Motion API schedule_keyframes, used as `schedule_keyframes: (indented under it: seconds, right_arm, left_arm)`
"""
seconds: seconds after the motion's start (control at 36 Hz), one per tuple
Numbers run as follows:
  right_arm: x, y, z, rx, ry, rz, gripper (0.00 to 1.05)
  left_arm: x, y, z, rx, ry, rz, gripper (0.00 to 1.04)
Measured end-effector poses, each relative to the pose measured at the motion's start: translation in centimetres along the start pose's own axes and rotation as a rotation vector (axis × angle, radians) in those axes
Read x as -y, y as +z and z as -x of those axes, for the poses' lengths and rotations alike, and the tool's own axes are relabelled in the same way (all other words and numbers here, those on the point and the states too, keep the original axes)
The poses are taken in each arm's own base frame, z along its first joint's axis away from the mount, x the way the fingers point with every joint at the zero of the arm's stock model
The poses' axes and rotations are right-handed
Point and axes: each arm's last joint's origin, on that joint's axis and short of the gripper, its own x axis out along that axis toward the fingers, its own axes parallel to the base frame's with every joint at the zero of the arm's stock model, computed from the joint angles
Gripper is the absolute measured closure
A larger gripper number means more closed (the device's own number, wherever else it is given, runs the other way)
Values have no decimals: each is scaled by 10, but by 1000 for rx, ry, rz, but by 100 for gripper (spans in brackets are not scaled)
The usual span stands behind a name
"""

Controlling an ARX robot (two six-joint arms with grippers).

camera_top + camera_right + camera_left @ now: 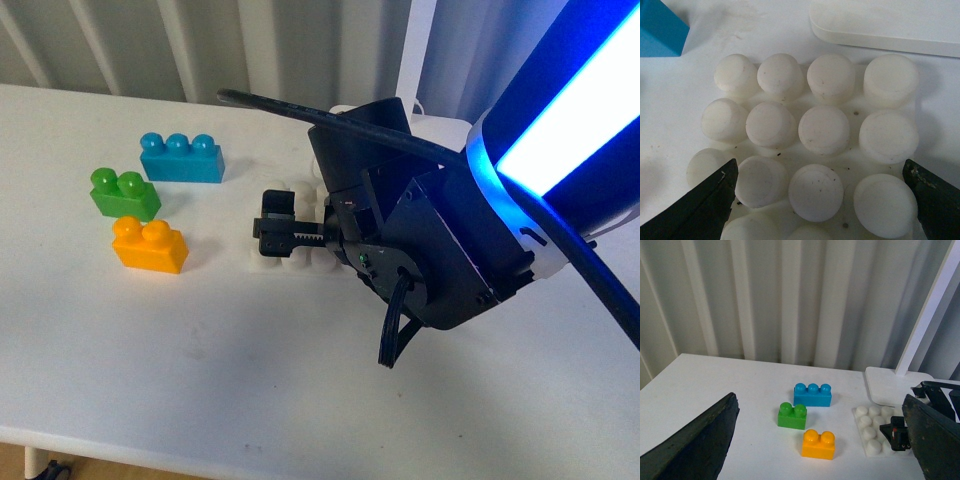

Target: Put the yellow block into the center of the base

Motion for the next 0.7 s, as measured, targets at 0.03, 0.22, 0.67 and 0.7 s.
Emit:
schedule_keyframes:
  seconds: [0.03,0.22,0.67,0.7]
  right_arm:
    - [-1,0,-1,-1,1,3,9]
    - [-5,1,-4,-1,8,15,9]
    - [4,1,8,21,16,0,9]
    - [8,2,11,20,15,-10,9]
  left_arm:
    - [0,0,0,0,0,0,6]
    - [0,0,0,0,0,0,6]
    - [0,0,0,0,0,0,6]
    - [0,0,0,0,0,0,6]
